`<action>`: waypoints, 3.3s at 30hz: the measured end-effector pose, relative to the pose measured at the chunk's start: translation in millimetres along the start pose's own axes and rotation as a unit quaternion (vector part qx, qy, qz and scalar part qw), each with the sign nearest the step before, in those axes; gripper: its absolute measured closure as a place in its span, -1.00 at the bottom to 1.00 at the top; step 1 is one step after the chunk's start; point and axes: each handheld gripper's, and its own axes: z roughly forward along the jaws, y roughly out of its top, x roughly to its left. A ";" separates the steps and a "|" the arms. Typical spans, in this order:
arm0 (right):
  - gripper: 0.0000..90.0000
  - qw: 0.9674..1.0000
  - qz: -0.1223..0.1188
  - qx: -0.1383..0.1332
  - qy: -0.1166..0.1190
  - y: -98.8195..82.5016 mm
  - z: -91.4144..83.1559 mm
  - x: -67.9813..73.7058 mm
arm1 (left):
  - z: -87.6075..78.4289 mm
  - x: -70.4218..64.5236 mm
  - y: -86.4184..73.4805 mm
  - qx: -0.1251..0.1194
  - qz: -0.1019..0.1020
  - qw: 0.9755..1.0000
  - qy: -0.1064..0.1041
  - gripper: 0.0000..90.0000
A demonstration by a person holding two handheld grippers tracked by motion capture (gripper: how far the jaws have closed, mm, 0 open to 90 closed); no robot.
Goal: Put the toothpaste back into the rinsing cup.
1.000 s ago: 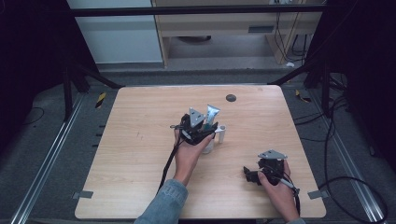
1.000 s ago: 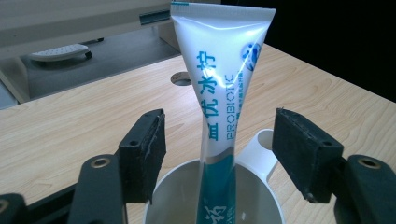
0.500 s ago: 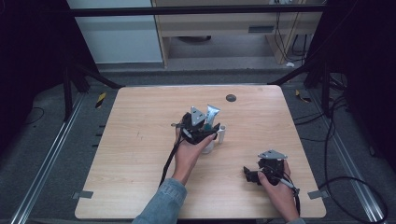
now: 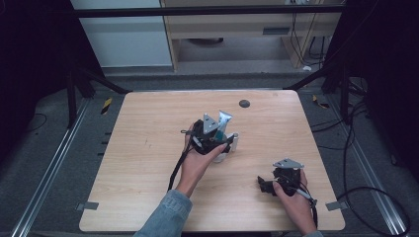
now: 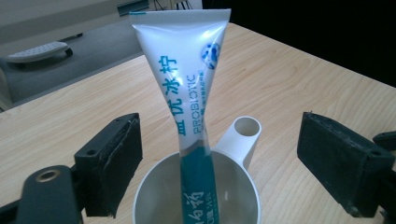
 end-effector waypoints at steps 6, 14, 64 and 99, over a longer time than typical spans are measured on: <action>-0.99 1.000 0.001 0.000 0.000 0.0 0.0 0.1 | -7.7 -2.2 -0.5 0.002 0.015 1.000 -0.003 -0.72; -0.99 1.000 0.001 0.000 0.000 0.0 0.0 0.1 | -22.0 -8.1 -3.6 0.003 0.037 0.999 -0.010 -0.75; -0.99 1.000 0.001 0.000 0.000 0.0 0.0 0.1 | -87.9 68.3 -105.3 0.118 -0.004 0.993 0.023 -0.88; -0.99 1.000 0.001 0.000 0.000 0.0 0.0 0.2 | -97.1 181.6 -183.9 0.156 -0.118 0.973 0.126 -1.00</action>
